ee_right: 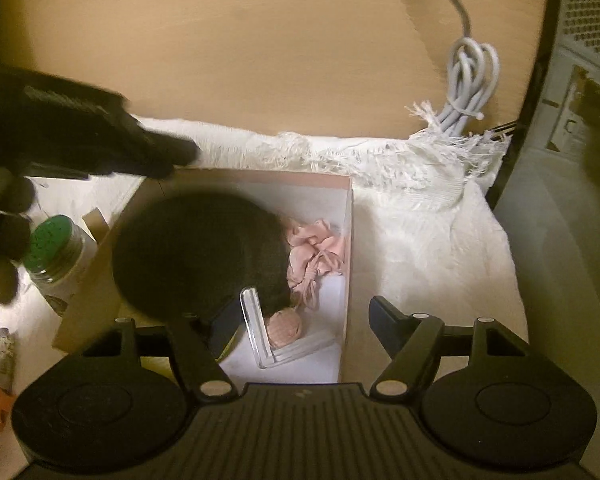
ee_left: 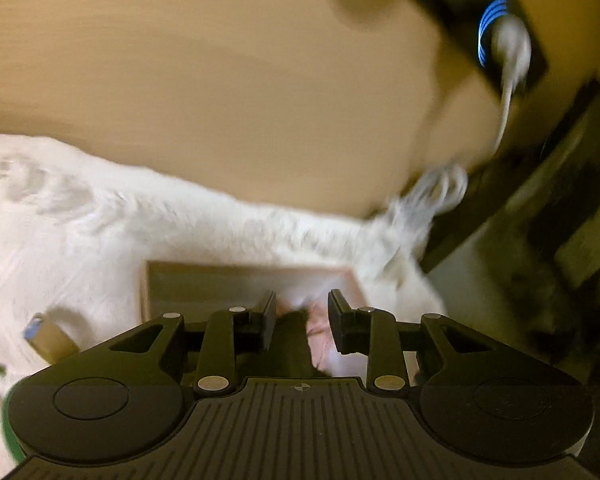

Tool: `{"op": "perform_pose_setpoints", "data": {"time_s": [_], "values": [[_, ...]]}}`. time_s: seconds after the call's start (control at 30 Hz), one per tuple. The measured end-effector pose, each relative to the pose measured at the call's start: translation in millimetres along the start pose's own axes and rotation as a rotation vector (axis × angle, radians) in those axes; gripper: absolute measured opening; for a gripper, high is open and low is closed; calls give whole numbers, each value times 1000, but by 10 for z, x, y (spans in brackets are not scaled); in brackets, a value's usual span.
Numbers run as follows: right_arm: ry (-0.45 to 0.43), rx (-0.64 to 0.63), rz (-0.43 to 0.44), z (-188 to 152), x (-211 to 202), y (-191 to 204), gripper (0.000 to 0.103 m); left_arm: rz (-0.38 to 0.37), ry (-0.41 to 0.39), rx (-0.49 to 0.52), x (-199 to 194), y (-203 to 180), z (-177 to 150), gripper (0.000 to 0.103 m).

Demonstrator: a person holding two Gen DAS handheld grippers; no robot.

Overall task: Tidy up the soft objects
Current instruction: 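Carry the plush and plastic piece over the pink box and open both grippers, then swing both open grippers back toward the wipes packet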

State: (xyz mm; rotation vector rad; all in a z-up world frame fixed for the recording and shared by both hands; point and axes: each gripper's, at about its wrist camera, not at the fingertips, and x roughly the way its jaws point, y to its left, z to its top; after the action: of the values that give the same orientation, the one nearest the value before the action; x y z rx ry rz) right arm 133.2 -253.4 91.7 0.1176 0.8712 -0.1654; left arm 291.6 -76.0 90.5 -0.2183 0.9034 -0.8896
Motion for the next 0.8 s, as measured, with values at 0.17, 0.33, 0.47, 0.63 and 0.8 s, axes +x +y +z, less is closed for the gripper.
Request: {"op": "perform_pose_setpoints", "data": {"time_s": [0.17,0.33,0.47,0.63,0.8], "values": [[-40,-15,39,38,-248,123,73,65,-104,-45,-555,153,-23,31],[-81,-63,198,238,-448,564,78,212,-177,-73,-1355,428,-257,31],[-58,-95,369,453,-441,1171,78,354,-235,-130,-2124,896,-534,31],[-24,-171,496,624,-455,2324,78,469,-335,-248,-2986,1921,-749,31],[58,-202,547,775,-149,3637,80,502,-409,-332,-3532,3123,-785,31]]}}
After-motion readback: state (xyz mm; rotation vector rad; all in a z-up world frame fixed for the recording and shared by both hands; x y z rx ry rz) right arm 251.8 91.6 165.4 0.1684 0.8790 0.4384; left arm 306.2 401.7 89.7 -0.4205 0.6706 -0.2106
